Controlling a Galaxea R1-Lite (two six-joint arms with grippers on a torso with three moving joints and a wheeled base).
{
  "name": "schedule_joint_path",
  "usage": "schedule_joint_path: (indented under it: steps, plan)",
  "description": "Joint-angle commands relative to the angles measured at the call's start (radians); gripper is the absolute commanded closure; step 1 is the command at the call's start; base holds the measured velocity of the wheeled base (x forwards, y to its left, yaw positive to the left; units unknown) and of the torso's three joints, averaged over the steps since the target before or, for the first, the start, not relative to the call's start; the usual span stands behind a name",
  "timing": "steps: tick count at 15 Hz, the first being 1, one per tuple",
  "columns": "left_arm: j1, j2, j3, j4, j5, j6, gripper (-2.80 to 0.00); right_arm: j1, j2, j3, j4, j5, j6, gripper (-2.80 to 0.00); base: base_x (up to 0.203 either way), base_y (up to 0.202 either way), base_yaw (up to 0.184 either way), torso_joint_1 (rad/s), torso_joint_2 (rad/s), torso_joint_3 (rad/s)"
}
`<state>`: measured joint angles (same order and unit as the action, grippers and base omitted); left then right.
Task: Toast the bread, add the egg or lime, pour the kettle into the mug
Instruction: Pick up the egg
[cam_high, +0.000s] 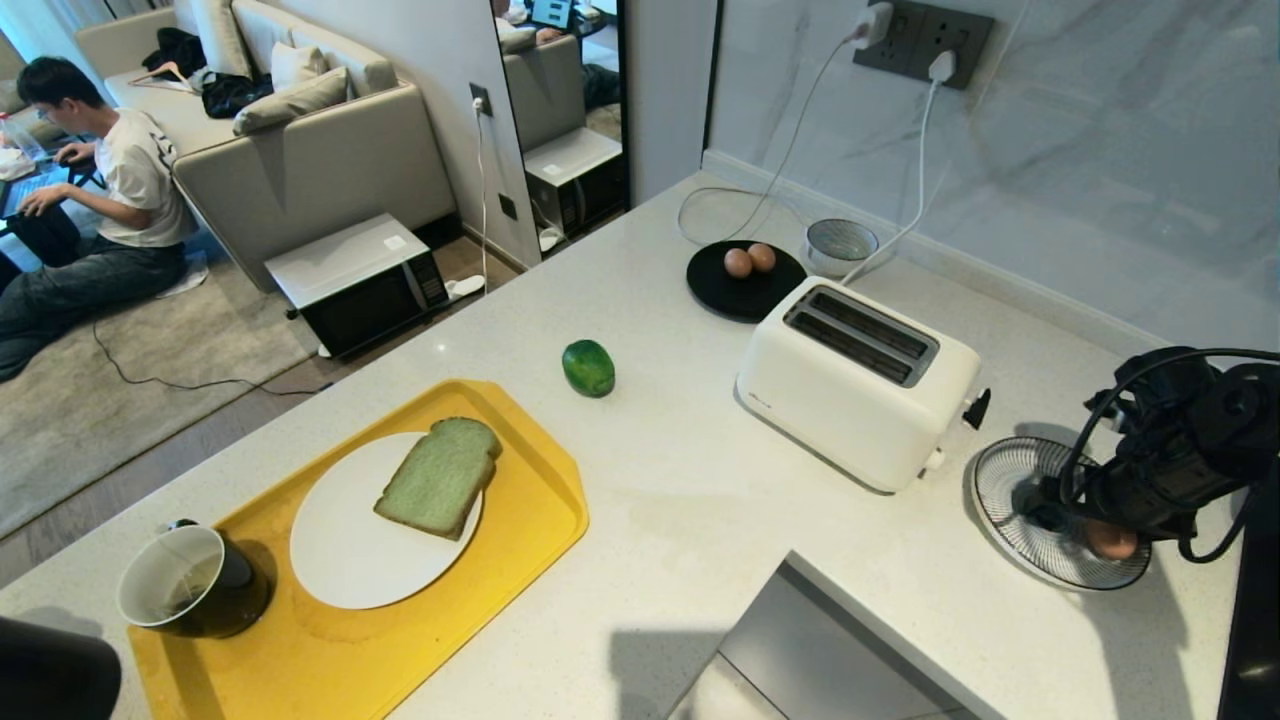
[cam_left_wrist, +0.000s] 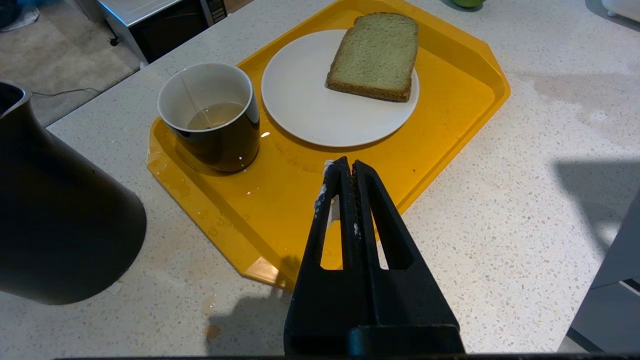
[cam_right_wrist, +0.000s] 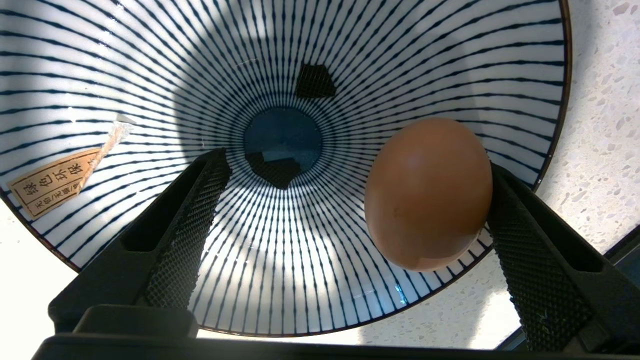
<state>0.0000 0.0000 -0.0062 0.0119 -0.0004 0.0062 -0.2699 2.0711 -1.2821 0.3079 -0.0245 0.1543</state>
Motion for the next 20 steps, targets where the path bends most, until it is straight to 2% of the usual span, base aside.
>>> schedule_joint_path:
  steps: [1,4,5,20]
  plan:
    - [0.0,0.002,0.0,0.0,0.0,0.0,0.0,-0.002,0.001,0.0,0.002,0.0,0.001,-2.8,0.0,0.0,0.0,0.0,0.0,0.0]
    - [0.0,0.002,0.0,0.0,0.0,0.0,0.0,-0.006,0.001,0.001,0.002,-0.002,0.001,-2.8,0.0,0.0,0.0,0.0,0.0,0.0]
    - [0.0,0.002,0.0,0.0,0.0,0.0,0.0,-0.007,0.002,0.003,0.002,-0.002,0.001,0.0,0.0,0.0,0.0,0.0,0.0,0.0]
    - [0.0,0.002,0.0,0.0,0.0,0.0,0.0,-0.012,-0.013,-0.012,0.002,-0.003,-0.003,0.0,0.0,0.0,0.0,0.0,0.0,0.0]
